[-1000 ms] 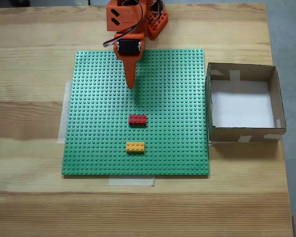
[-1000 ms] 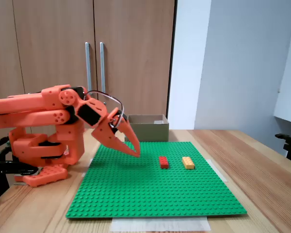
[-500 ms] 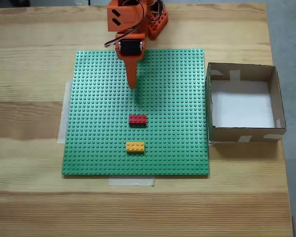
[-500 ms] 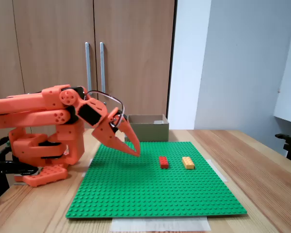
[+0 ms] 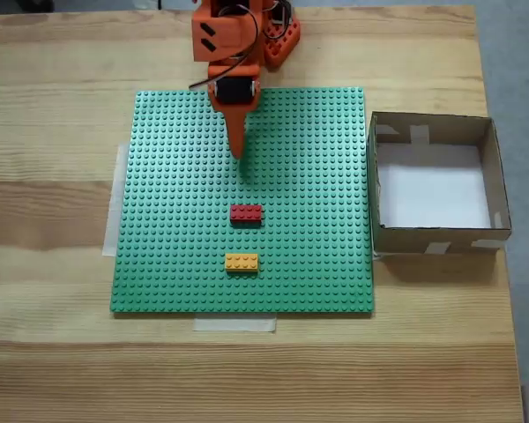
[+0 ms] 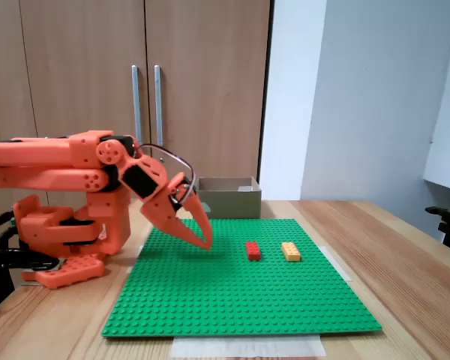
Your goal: Pick the red lego block and put it in the box.
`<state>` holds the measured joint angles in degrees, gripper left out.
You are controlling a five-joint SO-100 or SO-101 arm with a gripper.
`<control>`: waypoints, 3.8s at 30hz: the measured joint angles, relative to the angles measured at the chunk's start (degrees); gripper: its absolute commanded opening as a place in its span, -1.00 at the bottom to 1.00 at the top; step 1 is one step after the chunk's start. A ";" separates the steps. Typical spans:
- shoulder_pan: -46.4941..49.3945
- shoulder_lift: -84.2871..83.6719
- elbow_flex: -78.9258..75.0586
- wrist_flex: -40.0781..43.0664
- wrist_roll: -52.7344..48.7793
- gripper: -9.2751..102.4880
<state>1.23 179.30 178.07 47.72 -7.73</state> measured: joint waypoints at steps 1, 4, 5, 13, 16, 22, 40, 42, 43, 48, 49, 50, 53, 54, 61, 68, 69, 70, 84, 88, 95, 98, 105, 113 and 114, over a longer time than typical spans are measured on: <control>0.00 -1.85 -0.79 0.00 0.00 -0.85; 0.09 -4.57 -3.34 -0.35 -0.35 -0.85; 0.09 -6.33 -4.39 -0.62 -0.44 -0.85; 0.09 -18.98 -12.22 -3.16 -0.62 -0.85; 0.09 -24.26 -15.29 -4.22 -0.62 -0.85; 0.09 -33.05 -22.50 -4.22 0.26 -0.85; -0.88 -49.31 -39.73 2.81 0.18 -0.85; -0.88 -51.68 -41.84 3.60 0.18 -0.85; -0.88 -52.91 -42.98 3.96 0.18 -0.85; -0.88 -59.41 -49.04 6.24 0.18 -0.85; -0.88 -60.29 -49.75 6.59 0.18 -0.85; -0.88 -61.08 -50.54 6.68 0.18 -0.85; -0.88 -63.28 -52.29 6.86 0.35 -0.85; -0.88 -63.90 -52.82 7.03 0.35 -0.85; -1.85 -69.96 -56.60 7.91 1.14 -0.85; -1.67 -75.15 -60.29 7.91 2.11 -0.85; -1.67 -75.76 -60.91 7.91 2.11 -0.85; -1.85 -76.29 -61.44 7.91 2.29 -0.85; -4.31 -83.94 -68.29 14.77 4.22 -0.64; -4.22 -84.73 -69.08 14.94 5.10 -0.60; -4.22 -87.10 -69.79 15.56 6.86 -0.46; -4.22 -87.89 -70.05 16.00 7.47 -0.44; -4.22 -92.02 -72.33 18.02 8.88 -0.32; -4.22 -93.96 -73.74 18.81 9.84 -0.34; -4.22 -94.22 -73.74 18.72 9.84 -0.34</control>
<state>-2.99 85.08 104.33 66.45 2.11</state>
